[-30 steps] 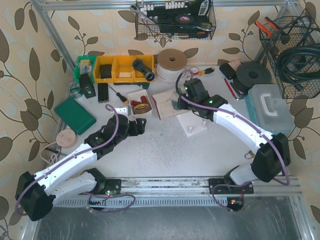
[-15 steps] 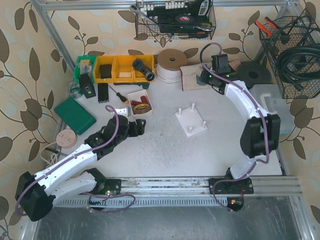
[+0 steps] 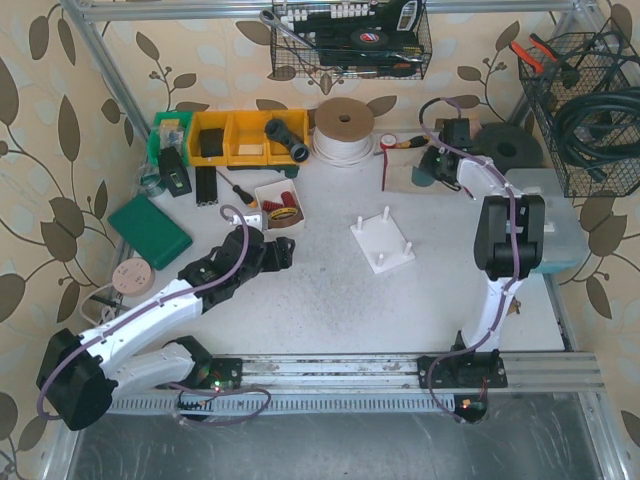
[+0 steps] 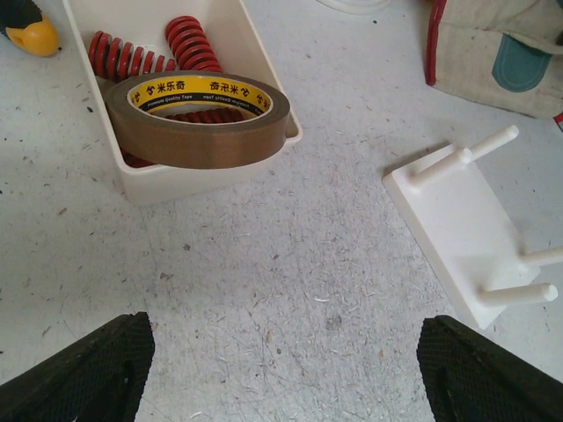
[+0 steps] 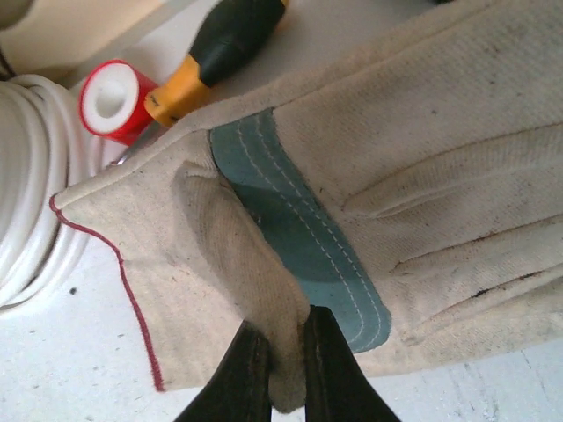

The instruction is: Install the large spring

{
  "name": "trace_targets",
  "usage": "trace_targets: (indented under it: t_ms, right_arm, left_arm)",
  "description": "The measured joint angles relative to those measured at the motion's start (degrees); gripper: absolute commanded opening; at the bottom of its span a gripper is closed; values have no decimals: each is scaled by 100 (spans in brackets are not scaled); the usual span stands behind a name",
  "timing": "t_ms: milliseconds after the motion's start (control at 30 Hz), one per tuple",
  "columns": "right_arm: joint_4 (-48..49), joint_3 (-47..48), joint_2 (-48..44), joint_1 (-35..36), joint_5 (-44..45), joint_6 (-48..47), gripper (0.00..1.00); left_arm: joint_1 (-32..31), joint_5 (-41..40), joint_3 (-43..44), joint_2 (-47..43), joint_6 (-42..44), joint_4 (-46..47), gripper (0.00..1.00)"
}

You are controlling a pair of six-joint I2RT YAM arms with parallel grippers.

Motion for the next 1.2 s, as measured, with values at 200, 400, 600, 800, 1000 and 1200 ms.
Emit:
trace_targets:
  t_ms: [200, 400, 600, 800, 1000, 1200]
  right_arm:
    - [9, 0, 181, -35, -26, 35, 55]
    - [48, -129, 170, -13, 166, 162, 99]
    - [-323, -240, -85, 52, 72, 109, 82]
    - [-590, -1355, -1392, 348, -330, 50, 80]
    - [-839, -2594, -2385, 793, -566, -216, 71]
    - [-1600, -2870, -2964, 1290, -251, -439, 56]
  left_arm:
    - [0, 0, 111, 201, 57, 7, 83]
    - [0, 0, 122, 229, 109, 7, 83]
    - [0, -2, 122, 186, 114, 7, 83]
    - [0, -4, 118, 2, 107, 22, 83]
    - [0, -2, 42, -201, 85, 59, 83]
    - [0, -7, -118, -411, -22, 50, 83]
